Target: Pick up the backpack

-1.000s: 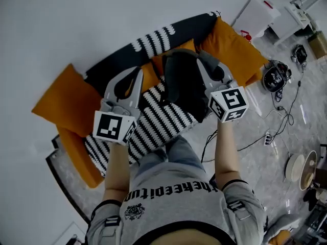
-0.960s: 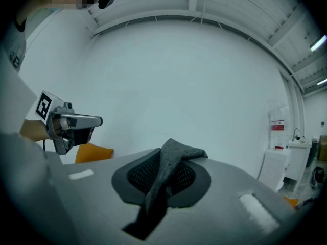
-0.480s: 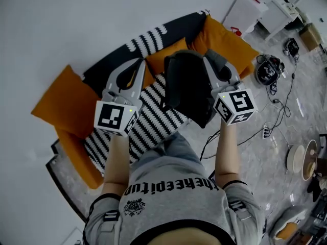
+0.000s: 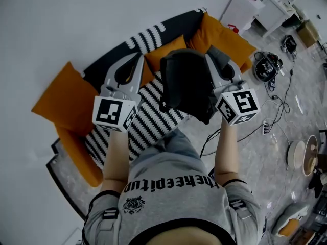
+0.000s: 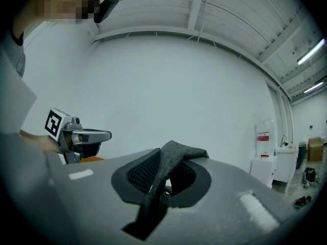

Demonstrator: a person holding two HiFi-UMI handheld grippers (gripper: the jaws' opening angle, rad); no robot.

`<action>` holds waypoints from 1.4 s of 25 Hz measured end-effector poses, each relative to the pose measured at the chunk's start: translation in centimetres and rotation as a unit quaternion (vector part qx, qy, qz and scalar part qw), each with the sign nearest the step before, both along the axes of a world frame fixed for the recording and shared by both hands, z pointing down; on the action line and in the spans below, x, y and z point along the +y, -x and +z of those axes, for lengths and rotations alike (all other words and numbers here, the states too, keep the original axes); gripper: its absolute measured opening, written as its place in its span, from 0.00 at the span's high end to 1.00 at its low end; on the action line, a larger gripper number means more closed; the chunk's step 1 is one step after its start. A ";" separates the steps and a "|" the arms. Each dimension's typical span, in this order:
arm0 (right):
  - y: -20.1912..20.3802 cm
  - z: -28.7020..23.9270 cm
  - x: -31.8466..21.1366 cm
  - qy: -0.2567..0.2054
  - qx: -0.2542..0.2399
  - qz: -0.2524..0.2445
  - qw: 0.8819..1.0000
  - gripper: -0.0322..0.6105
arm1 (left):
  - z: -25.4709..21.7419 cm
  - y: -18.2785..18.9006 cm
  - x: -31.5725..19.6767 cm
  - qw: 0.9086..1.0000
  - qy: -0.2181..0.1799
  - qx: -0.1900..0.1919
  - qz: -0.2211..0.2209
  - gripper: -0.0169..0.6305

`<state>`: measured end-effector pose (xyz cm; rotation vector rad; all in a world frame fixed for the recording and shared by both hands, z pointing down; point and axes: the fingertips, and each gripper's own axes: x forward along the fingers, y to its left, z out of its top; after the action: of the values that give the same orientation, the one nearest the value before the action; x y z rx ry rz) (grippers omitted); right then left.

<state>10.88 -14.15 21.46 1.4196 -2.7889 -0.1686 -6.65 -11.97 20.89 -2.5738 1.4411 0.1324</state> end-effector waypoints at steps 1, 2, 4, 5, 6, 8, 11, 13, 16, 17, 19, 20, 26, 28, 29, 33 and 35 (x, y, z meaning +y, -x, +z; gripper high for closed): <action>0.0 0.0 0.1 -0.001 -0.002 -0.001 1.000 0.89 | -0.1 0.0 0.0 1.000 0.000 0.001 -0.001 0.95; 0.1 -0.1 0.2 -0.002 -0.003 -0.002 1.000 0.89 | -0.2 0.1 0.1 1.000 0.000 0.001 -0.001 0.95; 0.2 -0.2 0.5 -0.002 -0.005 -0.004 1.000 0.89 | -0.3 0.2 0.4 1.000 -0.002 -0.001 -0.001 0.95; 0.3 -0.2 0.7 -0.002 -0.005 -0.005 1.000 0.89 | -0.4 0.2 0.5 1.000 -0.003 -0.001 0.000 0.95; 0.5 -0.1 0.8 -0.002 -0.005 -0.005 1.000 0.89 | -0.4 0.4 0.7 1.000 -0.004 -0.001 0.000 0.95; 0.7 0.0 1.1 -0.001 -0.007 -0.006 1.000 0.89 | -0.4 0.7 0.8 1.000 -0.004 0.000 -0.002 0.95; 0.9 0.1 1.5 -0.001 -0.009 -0.007 1.000 0.89 | -0.3 1.0 1.2 1.000 -0.004 -0.001 -0.005 0.95; 0.9 0.1 2.0 -0.003 -0.008 -0.007 1.000 0.89 | -0.2 1.0 1.6 1.000 -0.004 -0.002 -0.005 0.95; 1.0 0.0 2.3 -0.006 -0.007 -0.007 1.000 0.89 | -0.3 0.9 1.8 1.000 -0.004 -0.001 -0.004 0.95; 1.1 0.0 2.2 -0.006 -0.006 -0.008 1.000 0.89 | -0.3 0.8 1.7 1.000 -0.004 -0.001 -0.003 0.95; 1.1 0.0 2.2 -0.006 -0.006 -0.008 1.000 0.89 | -0.2 0.8 1.7 1.000 -0.004 0.000 -0.002 0.95; 1.1 0.1 2.3 -0.006 -0.006 -0.008 1.000 0.89 | -0.2 0.8 1.7 1.000 -0.003 0.000 -0.002 0.95; 1.1 0.2 3.1 -0.008 -0.006 -0.005 1.000 0.89 | 0.0 0.7 2.5 1.000 -0.002 0.003 -0.001 0.95; 1.1 0.2 3.0 -0.009 -0.006 -0.005 1.000 0.89 | 0.0 0.6 2.4 1.000 -0.002 0.003 0.000 0.95; 1.1 0.1 3.0 -0.010 -0.006 -0.005 1.000 0.89 | 0.0 0.6 2.3 1.000 -0.002 0.003 0.001 0.95; 1.2 0.0 3.2 -0.012 -0.005 -0.003 1.000 0.89 | 0.0 0.8 2.4 1.000 0.002 0.003 -0.001 0.95; 1.4 -0.1 3.5 -0.013 -0.005 -0.003 1.000 0.89 | 0.2 1.0 2.6 1.000 0.003 0.003 -0.001 0.95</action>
<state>9.43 -10.69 21.40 1.4205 -2.8092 -0.1981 -7.66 -9.35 21.06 -2.5791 1.4480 0.1368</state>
